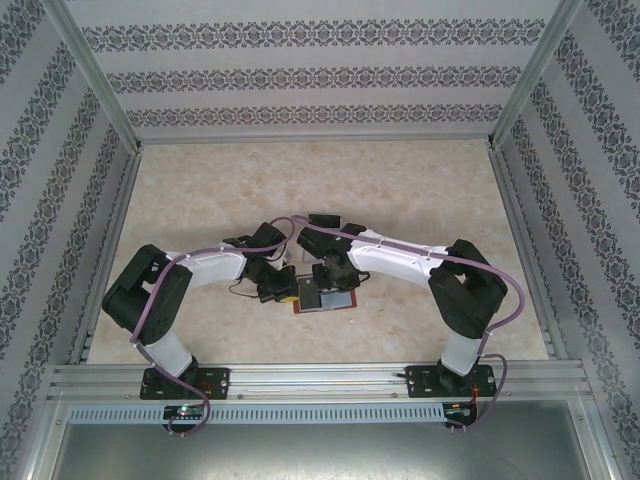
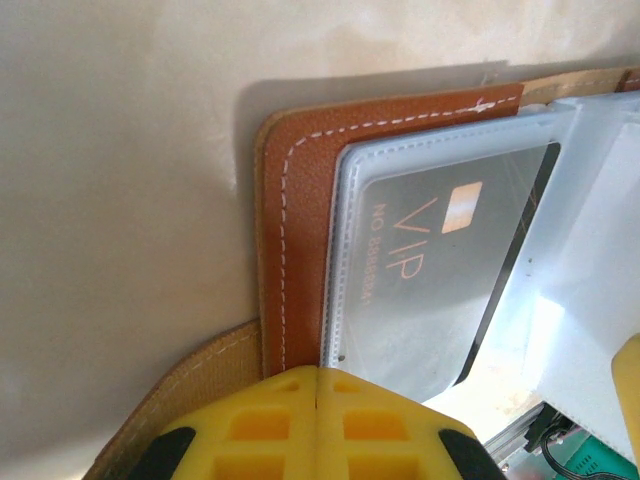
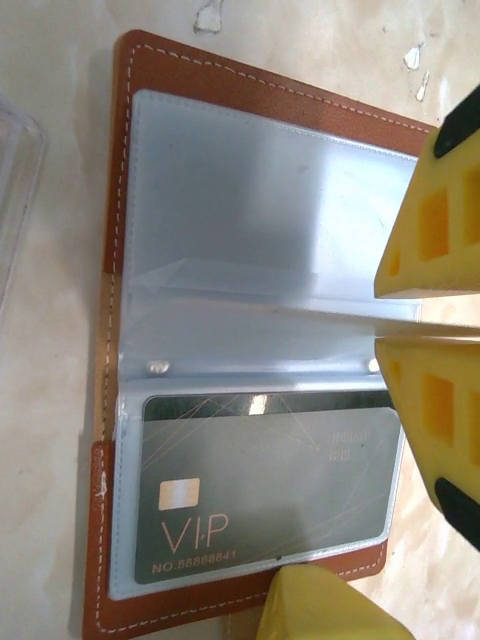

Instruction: Take the credit cards out of the card holder

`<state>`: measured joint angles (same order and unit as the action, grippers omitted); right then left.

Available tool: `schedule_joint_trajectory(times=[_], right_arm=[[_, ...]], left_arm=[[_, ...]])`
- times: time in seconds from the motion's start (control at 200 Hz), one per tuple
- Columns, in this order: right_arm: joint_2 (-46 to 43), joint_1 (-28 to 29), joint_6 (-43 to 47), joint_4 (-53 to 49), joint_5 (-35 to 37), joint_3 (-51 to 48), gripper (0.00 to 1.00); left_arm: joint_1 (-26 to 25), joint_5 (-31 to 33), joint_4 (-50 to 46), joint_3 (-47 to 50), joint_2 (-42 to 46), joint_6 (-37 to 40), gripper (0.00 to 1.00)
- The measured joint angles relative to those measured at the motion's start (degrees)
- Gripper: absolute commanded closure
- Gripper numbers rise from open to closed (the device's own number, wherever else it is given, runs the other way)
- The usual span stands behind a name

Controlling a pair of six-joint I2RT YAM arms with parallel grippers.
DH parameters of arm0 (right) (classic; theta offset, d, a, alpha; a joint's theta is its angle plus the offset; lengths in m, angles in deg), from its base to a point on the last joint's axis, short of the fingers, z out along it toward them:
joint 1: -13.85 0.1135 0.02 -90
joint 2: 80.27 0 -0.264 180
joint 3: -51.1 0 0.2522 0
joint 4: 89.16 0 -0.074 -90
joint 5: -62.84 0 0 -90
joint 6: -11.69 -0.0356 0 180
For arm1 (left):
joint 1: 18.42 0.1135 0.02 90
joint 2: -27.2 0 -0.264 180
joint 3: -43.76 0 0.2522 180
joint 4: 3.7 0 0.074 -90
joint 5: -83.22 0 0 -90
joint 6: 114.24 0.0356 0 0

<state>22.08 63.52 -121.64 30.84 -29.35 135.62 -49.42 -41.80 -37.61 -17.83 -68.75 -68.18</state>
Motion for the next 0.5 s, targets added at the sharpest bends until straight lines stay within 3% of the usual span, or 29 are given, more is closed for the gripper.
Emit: schedule_joint_trajectory(times=[0.235,0.5], right_arm=[[-0.4,0.0,0.2,-0.2,0.0,-0.5,0.99],[-0.6,-0.6,0.2,0.2,0.1,-2.8,1.00]], left_arm=[[0.0,-0.2,0.0,-0.2,-0.2,0.0,0.99],[0.0,-0.7,-0.2,-1.0,-1.1,0.0,0.99]])
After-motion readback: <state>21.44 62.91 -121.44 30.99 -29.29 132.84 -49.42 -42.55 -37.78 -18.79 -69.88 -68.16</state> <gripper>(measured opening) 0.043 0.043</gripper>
